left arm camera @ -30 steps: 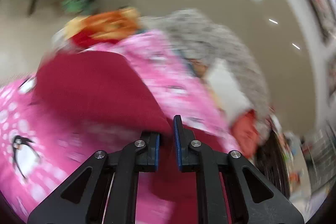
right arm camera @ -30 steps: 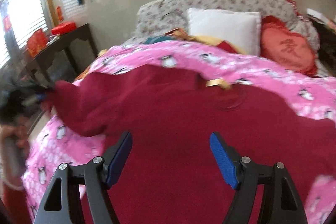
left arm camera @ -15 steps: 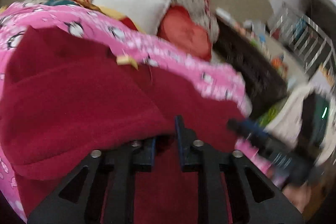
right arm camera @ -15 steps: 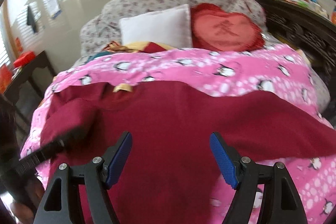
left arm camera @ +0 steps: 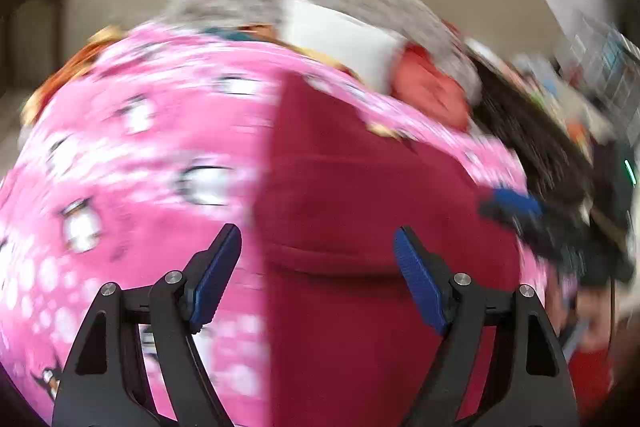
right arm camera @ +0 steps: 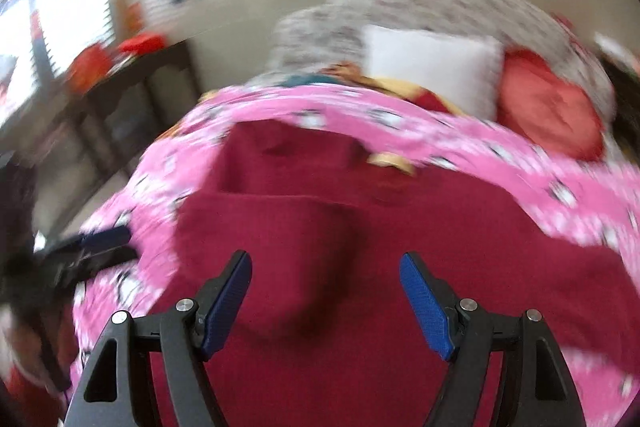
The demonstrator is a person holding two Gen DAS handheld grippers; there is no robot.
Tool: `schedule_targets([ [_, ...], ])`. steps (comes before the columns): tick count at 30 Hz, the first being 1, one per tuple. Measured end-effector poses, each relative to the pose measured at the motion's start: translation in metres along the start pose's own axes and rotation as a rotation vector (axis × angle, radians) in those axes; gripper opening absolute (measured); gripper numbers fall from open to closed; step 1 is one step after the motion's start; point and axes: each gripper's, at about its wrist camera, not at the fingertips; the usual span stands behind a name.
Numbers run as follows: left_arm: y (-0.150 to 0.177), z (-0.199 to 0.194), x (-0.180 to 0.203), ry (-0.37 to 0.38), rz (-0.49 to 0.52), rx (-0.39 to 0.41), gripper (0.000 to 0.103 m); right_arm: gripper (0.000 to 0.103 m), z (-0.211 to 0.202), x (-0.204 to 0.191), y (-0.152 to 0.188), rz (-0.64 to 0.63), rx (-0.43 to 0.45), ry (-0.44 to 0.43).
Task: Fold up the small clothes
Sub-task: 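Grasp the opposite sweater side and sleeve with the right tool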
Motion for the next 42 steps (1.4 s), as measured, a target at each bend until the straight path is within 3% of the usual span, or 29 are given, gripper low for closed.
schedule_targets([
  [3, -0.004, 0.001, -0.04, -0.065, -0.147, 0.029, 0.079, 0.075, 0.023, -0.048, 0.0, -0.147, -0.03, -0.021],
  [6, -0.001, 0.003, -0.059, -0.04, -0.226, 0.044, 0.079, 0.075, 0.052, -0.079, 0.001, -0.231, -0.071, -0.026],
  [9, 0.002, 0.008, -0.066, -0.056, -0.236, 0.04, 0.079, 0.075, 0.073, -0.093, -0.008, -0.264, -0.062, 0.016],
  [12, 0.003, 0.012, -0.063, -0.065, -0.214, 0.037, 0.079, 0.075, 0.086, -0.1, -0.018, -0.327, 0.002, 0.08],
  [16, 0.003, 0.018, -0.066, -0.035, -0.234, 0.024, 0.079, 0.074, 0.114, -0.109, -0.019, -0.416, -0.039, 0.046],
  [17, 0.004, 0.019, -0.065, -0.037, -0.234, 0.02, 0.079, 0.07, 0.12, -0.11, -0.016, -0.424, -0.052, 0.028],
  [18, 0.004, 0.021, -0.064, -0.045, -0.229, 0.016, 0.079, 0.047, 0.125, -0.11, -0.013, -0.416, -0.048, 0.02],
  [19, 0.004, 0.021, -0.063, -0.049, -0.224, 0.014, 0.079, 0.031, 0.127, -0.106, -0.012, -0.399, -0.049, 0.019],
  [21, 0.004, 0.02, -0.06, -0.056, -0.211, 0.011, 0.079, 0.016, 0.119, -0.096, -0.013, -0.354, -0.049, -0.01],
  [23, 0.003, 0.016, -0.057, -0.057, -0.206, 0.022, 0.079, 0.016, 0.095, -0.08, -0.016, -0.308, -0.021, -0.052],
  [27, 0.002, 0.011, -0.052, -0.052, -0.205, 0.047, 0.079, 0.016, 0.026, -0.026, -0.022, -0.199, 0.089, -0.041],
  [31, 0.002, 0.019, -0.04, -0.054, -0.182, 0.022, 0.079, 0.016, -0.013, 0.026, -0.011, -0.14, 0.154, 0.069],
  [35, 0.004, 0.02, -0.015, -0.027, -0.129, -0.002, 0.079, 0.016, -0.024, 0.06, 0.001, -0.008, 0.116, 0.049],
  [39, 0.007, 0.013, 0.018, -0.018, -0.028, 0.006, 0.079, 0.016, -0.037, 0.079, 0.01, 0.016, 0.14, 0.216],
  [42, 0.012, 0.021, 0.043, -0.04, 0.062, -0.027, 0.079, 0.016, -0.051, 0.12, 0.02, 0.184, 0.134, 0.299],
])
Point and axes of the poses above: each gripper's, at about its wrist camera, not at the fingertips, and z roughly the way its jaws point, x to its right, y to its underside, and after that the axes turned 1 degree about -x, right-handed
